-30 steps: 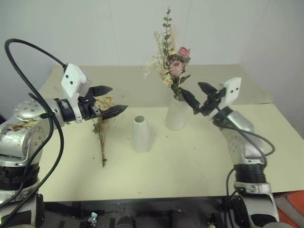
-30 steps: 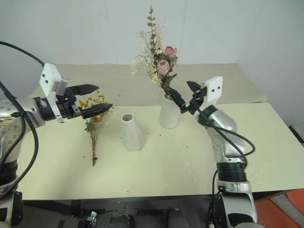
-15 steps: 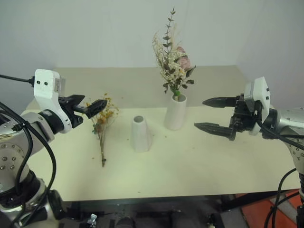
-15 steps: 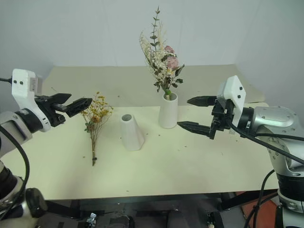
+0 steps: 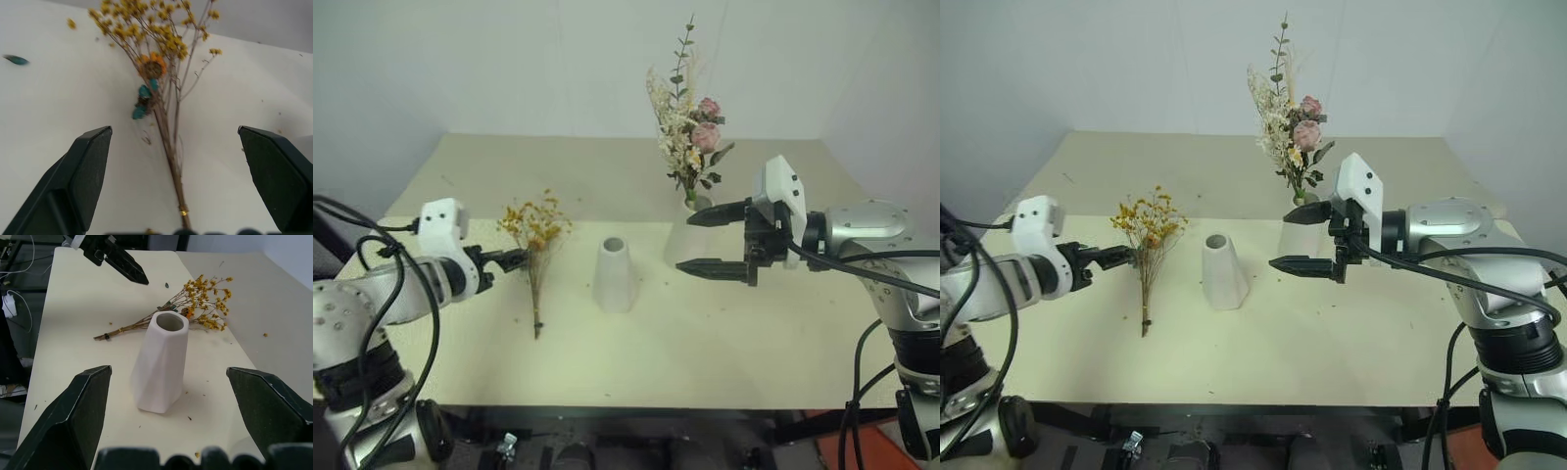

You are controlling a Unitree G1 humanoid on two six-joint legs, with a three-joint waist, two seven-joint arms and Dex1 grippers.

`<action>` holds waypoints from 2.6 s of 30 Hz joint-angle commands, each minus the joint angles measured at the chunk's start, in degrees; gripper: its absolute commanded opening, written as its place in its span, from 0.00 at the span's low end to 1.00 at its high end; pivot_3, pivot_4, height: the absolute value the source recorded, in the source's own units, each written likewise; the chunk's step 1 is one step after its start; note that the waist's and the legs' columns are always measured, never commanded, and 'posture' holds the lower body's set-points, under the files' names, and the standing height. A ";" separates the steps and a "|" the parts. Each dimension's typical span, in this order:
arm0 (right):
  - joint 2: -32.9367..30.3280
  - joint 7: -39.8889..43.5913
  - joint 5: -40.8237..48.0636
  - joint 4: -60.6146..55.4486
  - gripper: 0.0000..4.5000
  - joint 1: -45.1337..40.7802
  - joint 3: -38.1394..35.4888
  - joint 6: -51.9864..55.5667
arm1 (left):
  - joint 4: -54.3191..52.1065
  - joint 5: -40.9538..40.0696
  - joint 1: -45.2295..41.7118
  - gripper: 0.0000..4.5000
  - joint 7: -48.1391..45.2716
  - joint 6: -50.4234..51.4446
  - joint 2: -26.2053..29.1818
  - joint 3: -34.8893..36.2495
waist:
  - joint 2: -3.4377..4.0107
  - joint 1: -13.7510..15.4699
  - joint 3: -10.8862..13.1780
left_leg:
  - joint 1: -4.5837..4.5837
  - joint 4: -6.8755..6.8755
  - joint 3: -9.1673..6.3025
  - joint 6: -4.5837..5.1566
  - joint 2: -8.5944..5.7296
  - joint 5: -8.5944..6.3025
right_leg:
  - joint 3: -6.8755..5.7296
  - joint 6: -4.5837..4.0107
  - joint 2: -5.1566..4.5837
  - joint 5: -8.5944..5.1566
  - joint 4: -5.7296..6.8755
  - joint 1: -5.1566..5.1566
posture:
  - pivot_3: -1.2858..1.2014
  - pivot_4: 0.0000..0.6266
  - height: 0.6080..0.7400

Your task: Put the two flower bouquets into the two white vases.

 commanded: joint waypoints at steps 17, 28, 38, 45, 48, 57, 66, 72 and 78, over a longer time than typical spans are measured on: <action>-0.97 -3.83 -1.26 -4.76 0.99 0.71 -2.46 3.35 | 18.72 15.43 -11.79 1.00 6.25 0.29 -10.40 -7.68 | -0.02 0.37 -0.01 | -0.09 -0.01 0.00 -0.04 -0.03 0.01 | -0.01 -0.08 0.00 0.05 -0.06 -0.05 | 0.52 0.24 1.00; -1.11 -5.28 -1.41 -5.46 1.00 1.89 -2.75 3.96 | 21.49 30.98 -14.50 0.53 -1.56 0.29 -12.26 -10.09 | -0.03 0.16 -0.02 | -0.10 -0.02 0.00 -0.06 -0.04 0.02 | -0.02 -0.07 0.00 0.05 -0.07 -0.06 | 0.52 0.24 1.00; -0.64 -5.19 -2.45 -4.28 1.00 1.73 -1.97 2.60 | 15.74 40.90 -16.63 0.01 -7.47 -5.09 -13.77 -8.39 | -0.04 0.10 -0.01 | -0.14 -0.02 0.00 -0.06 -0.04 0.02 | -0.02 -0.06 0.00 0.05 -0.09 -0.08 | 0.52 0.24 1.00; 0.02 -5.37 -3.95 -3.44 1.00 1.92 -2.20 0.99 | 6.42 44.85 -17.78 0.01 -13.69 -28.09 -14.57 -6.16 | -0.04 0.16 -0.01 | -0.20 -0.02 0.00 -0.11 -0.04 0.01 | -0.02 -0.05 -0.02 0.06 -0.14 -0.11 | 0.52 0.24 1.00; 0.83 -5.94 -5.04 -3.07 1.00 2.37 -2.66 -0.90 | 4.63 43.94 -17.29 0.01 -21.20 -39.65 -14.81 -6.09 | -0.04 0.21 -0.01 | -0.22 -0.02 0.01 -0.14 -0.04 0.02 | -0.02 -0.05 -0.03 0.07 -0.19 -0.10 | 0.52 0.24 1.00; 3.94 -8.10 -0.30 -4.47 1.00 3.19 -8.46 0.45 | 8.91 26.66 -15.72 0.01 -62.55 -55.60 -13.78 -4.78 | -0.04 0.14 -0.01 | -0.34 0.00 0.02 -0.13 -0.04 0.02 | -0.04 -0.01 -0.04 0.10 -0.34 -0.11 | 0.52 0.24 1.00; 5.01 -13.39 -0.90 -9.74 1.00 8.60 -8.66 1.02 | 28.96 28.07 -19.91 0.01 -93.39 -60.75 -6.80 -13.16 | -0.03 -0.81 -0.01 | -0.26 0.02 0.01 -0.10 -0.04 0.03 | -0.05 0.03 -0.04 0.08 -0.26 -0.06 | 0.52 0.24 1.00; 4.18 -15.47 -1.26 -11.39 1.00 10.91 -9.34 1.49 | 39.40 29.14 -23.96 0.01 -100.90 -61.04 -7.88 -15.00 | -0.03 -1.18 -0.01 | -0.37 0.00 0.00 -0.04 -0.04 0.00 | -0.05 0.02 -0.04 0.09 -0.38 -0.11 | 0.52 0.24 1.00; 3.64 -16.71 -1.60 -11.53 1.00 11.55 -9.42 1.65 | 40.64 31.10 -23.97 0.01 -102.83 -61.41 -9.60 -17.32 | -0.03 -1.30 -0.01 | -0.32 0.01 0.00 -0.04 -0.04 0.00 | -0.05 0.03 -0.04 0.09 -0.26 -0.11 | 0.52 0.24 1.00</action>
